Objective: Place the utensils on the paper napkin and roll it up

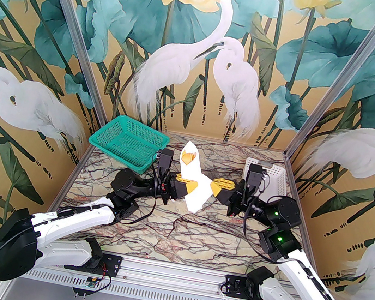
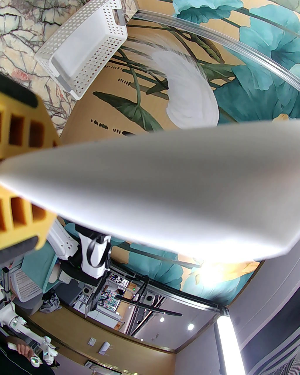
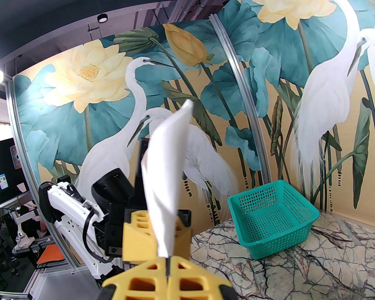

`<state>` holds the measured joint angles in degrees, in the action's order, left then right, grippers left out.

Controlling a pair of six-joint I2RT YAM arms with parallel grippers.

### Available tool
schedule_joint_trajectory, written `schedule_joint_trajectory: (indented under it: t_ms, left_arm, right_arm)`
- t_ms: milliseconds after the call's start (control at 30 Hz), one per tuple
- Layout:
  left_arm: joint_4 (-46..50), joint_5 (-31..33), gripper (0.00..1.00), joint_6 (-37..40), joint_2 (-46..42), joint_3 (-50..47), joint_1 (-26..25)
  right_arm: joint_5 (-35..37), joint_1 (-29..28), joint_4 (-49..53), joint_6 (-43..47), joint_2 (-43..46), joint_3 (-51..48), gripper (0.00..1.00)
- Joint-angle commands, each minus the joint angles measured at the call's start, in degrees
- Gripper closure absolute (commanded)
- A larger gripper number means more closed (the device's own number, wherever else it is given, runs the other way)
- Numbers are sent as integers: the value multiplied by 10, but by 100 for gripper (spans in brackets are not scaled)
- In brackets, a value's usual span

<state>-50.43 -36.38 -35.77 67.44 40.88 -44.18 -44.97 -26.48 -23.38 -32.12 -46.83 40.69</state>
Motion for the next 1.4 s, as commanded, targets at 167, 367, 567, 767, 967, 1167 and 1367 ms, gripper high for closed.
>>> schedule_joint_trajectory:
  t_ms: [167, 367, 567, 767, 967, 1167, 1367]
  left_arm:
    - [-16, -23, 100, 7, -24, 4, -1]
    - [-26, -26, 100, 5, -25, 8, -1]
    - [-34, -29, 100, 6, -21, 14, -1]
    - [-37, -33, 100, 10, -17, 23, -1]
    - [-46, -26, 100, 11, -12, 26, -2]
    - [-8, 8, 100, 32, -25, 18, -2]
    - [46, 69, 100, 52, -47, -1, 0]
  right_arm:
    - [-30, 24, -95, -48, -51, 27, 100]
    - [-44, 24, -129, -60, -87, 38, 100]
    - [-52, 13, -158, -68, -120, 47, 100]
    - [-50, -10, -169, -62, -144, 55, 100]
    - [-45, -27, -171, -53, -160, 56, 100]
    - [-26, -28, -94, -10, -130, 61, 77]
    - [-8, -12, 28, 35, -61, 62, 51]
